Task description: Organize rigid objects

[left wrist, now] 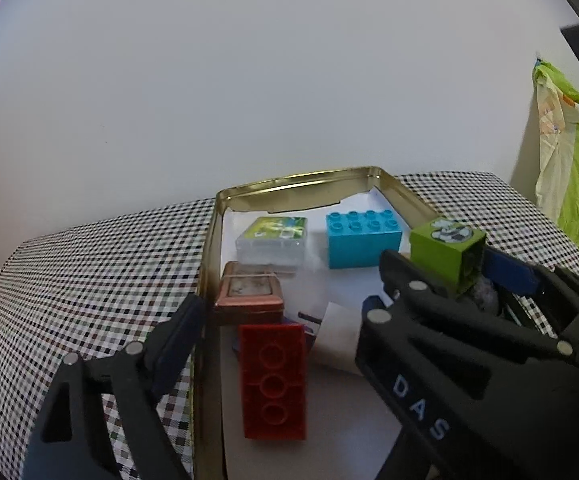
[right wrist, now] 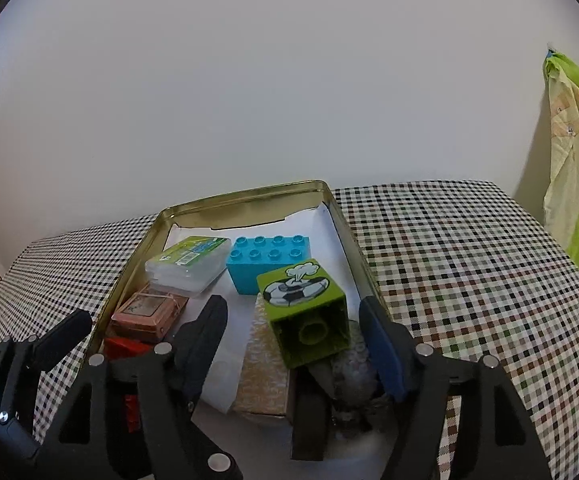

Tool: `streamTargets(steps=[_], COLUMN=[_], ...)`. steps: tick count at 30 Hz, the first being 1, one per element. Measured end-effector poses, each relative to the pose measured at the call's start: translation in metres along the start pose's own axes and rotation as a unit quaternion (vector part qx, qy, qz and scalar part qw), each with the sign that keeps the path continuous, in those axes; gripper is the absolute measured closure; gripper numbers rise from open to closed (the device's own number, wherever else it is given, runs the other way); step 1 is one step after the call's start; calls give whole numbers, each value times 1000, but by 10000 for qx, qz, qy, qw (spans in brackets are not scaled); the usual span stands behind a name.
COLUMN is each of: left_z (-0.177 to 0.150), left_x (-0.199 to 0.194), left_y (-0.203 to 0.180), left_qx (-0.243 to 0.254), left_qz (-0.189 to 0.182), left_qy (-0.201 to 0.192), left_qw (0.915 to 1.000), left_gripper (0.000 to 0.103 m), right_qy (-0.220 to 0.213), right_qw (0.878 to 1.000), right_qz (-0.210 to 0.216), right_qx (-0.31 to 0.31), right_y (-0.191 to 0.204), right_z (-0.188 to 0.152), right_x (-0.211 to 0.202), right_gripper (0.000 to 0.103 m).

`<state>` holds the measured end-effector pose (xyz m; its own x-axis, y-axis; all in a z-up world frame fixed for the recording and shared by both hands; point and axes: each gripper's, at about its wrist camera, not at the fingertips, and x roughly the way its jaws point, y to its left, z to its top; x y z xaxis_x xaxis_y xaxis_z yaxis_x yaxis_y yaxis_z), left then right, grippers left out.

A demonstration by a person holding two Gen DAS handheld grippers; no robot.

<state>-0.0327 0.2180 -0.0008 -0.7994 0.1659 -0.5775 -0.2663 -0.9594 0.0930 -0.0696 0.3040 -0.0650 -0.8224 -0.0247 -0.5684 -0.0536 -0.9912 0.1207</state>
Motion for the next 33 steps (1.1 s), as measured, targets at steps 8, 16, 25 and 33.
streamTargets(steps=[8, 16, 25, 33], left_z=[-1, -2, -6, -13], left_x=[-5, -11, -9, -26], left_y=[-2, 1, 23, 30], left_qx=[-16, -46, -606, -671], left_qz=[81, 45, -39, 177], left_qy=[-158, -274, -131, -475], left_qw=[9998, 9996, 9981, 9965], left_gripper=[16, 1, 1, 1], right_qy=[-224, -421, -598, -852], right_qw=[9997, 9985, 9969, 9942], right_qz=[-109, -310, -442, -568], right_qx=[75, 173, 249, 322], right_y=[2, 2, 0, 3], right_z=[-3, -5, -5, -9], right_x=[-5, -16, -23, -34], right_gripper=[29, 11, 11, 11])
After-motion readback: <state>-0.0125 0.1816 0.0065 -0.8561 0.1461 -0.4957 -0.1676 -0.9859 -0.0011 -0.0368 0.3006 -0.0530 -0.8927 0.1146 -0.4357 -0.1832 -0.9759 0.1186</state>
